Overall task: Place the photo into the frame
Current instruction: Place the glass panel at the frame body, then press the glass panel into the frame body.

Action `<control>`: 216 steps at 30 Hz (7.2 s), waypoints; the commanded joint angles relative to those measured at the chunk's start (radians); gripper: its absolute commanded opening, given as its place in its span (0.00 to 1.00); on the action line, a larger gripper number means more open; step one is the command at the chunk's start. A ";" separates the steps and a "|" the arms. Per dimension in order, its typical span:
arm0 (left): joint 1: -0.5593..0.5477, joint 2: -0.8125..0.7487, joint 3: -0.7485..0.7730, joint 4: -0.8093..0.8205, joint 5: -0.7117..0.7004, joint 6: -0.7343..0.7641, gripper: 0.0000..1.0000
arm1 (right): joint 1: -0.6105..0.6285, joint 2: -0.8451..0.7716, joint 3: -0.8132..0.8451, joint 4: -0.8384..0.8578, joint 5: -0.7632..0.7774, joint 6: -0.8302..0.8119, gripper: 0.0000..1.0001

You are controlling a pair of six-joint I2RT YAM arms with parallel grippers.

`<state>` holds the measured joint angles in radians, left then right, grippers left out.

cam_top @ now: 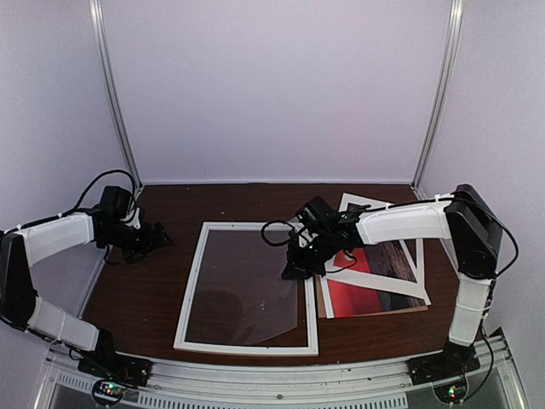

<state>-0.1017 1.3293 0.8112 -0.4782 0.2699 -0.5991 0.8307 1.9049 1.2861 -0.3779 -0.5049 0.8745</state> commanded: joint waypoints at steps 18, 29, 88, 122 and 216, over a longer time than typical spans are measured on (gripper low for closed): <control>-0.009 0.019 -0.011 0.035 0.012 -0.005 0.98 | 0.005 0.051 0.060 -0.064 -0.049 -0.081 0.06; -0.021 0.033 -0.014 0.045 0.014 -0.008 0.98 | 0.006 0.073 0.080 -0.085 -0.050 -0.109 0.20; -0.522 0.436 0.105 0.490 0.059 -0.213 0.97 | 0.005 0.132 0.129 -0.161 0.013 -0.180 0.69; -0.526 0.438 0.049 0.483 0.014 -0.212 0.97 | -0.025 0.078 0.083 -0.211 0.074 -0.197 0.69; -0.420 0.689 0.583 0.200 -0.183 0.147 0.97 | -0.213 0.454 0.596 -0.104 0.146 -0.508 0.65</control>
<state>-0.5259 1.9869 1.3689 -0.3275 0.0658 -0.4686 0.6167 2.3459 1.8870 -0.4961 -0.3630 0.3653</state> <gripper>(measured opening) 0.975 0.656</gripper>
